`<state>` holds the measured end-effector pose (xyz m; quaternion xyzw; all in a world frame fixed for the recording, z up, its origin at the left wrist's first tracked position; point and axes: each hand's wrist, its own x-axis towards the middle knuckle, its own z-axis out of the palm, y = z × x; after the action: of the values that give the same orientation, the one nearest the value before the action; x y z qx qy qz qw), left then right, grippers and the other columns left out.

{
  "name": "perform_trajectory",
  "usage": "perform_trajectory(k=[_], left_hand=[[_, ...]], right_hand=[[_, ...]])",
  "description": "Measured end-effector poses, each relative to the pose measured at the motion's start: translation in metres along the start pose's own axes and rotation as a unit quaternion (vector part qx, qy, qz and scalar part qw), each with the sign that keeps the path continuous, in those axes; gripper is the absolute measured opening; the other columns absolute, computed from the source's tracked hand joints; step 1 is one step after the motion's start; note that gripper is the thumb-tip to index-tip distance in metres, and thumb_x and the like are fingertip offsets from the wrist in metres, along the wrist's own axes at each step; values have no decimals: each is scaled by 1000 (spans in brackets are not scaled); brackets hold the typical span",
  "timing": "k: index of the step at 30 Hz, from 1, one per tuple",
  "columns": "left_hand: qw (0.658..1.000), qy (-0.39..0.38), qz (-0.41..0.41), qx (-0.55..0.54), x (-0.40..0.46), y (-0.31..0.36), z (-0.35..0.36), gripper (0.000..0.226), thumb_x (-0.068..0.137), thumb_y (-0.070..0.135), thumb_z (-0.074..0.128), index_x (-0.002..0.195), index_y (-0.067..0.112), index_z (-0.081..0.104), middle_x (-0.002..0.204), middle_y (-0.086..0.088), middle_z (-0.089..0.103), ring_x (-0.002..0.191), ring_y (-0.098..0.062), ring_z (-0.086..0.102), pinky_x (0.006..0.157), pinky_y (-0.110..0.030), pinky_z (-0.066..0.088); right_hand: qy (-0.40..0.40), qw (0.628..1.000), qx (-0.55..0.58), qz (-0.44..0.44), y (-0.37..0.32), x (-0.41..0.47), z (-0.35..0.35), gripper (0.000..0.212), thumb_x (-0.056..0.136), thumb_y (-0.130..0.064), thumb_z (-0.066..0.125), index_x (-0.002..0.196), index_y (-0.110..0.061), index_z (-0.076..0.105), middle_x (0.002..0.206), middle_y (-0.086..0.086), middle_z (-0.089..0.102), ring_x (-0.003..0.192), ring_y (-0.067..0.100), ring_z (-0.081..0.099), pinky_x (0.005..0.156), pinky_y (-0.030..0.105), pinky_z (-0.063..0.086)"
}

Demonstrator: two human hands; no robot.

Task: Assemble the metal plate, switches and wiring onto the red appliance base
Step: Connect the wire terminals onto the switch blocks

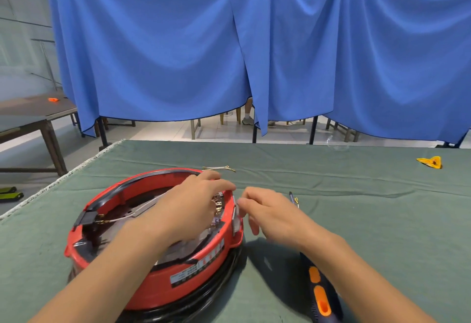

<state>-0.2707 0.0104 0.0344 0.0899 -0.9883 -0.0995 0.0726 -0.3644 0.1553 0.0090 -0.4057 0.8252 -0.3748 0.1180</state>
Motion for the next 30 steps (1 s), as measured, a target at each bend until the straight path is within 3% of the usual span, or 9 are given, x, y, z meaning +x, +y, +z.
perform_trajectory(k=[3,6,11,14,17,21,26,30], left_hand=[[1000,14,-13,-8,-2,-1,-5,54,93,6,43,130,44,48,144,18,32,123,-11,44,92,-34,44],[999,5,-12,-41,-2,-7,-8,49,94,6,47,125,42,54,139,18,36,107,-8,50,89,-34,47],[996,18,-2,-83,-6,-10,-9,58,90,1,52,134,39,48,140,18,40,117,-8,48,97,-32,44],[995,48,4,-90,-9,-8,-7,63,87,1,53,137,37,44,140,19,43,123,-9,46,99,-33,42],[993,65,9,-100,-10,-5,-6,57,86,4,55,133,36,49,137,19,49,120,-10,48,99,-31,41],[991,72,19,-110,-10,3,-2,52,85,2,53,127,33,55,133,16,54,117,-12,51,98,-33,42],[981,57,34,-182,-9,13,1,47,84,-2,46,112,31,65,116,8,64,99,-11,60,87,-36,50],[982,54,36,-180,-8,14,5,46,86,-1,45,110,32,66,115,9,64,98,-11,60,88,-37,50]], right_hand=[[52,996,-41,59,13,3,-8,21,85,-25,53,66,-21,60,50,-5,58,51,7,51,61,29,44],[117,987,-28,105,28,5,-18,22,82,-22,57,62,-19,63,48,-5,59,52,12,52,62,31,47],[308,933,-48,180,60,6,-48,14,81,-24,53,72,-19,62,71,-1,67,75,26,64,70,34,50],[248,931,-96,248,77,3,-53,11,83,-26,54,77,-20,61,77,3,68,76,29,66,74,36,54],[173,934,-162,269,83,3,-41,21,88,-43,59,80,-23,59,86,-2,65,84,24,63,73,32,48],[199,920,-227,249,80,6,-32,16,89,-35,59,75,-27,55,100,-3,63,93,25,60,70,30,40],[164,919,-247,259,71,5,-32,19,82,-26,60,76,-9,68,84,6,70,87,32,63,65,30,45],[143,918,-253,271,61,5,-33,16,77,-18,59,71,-4,65,74,13,68,77,33,66,66,30,52]])
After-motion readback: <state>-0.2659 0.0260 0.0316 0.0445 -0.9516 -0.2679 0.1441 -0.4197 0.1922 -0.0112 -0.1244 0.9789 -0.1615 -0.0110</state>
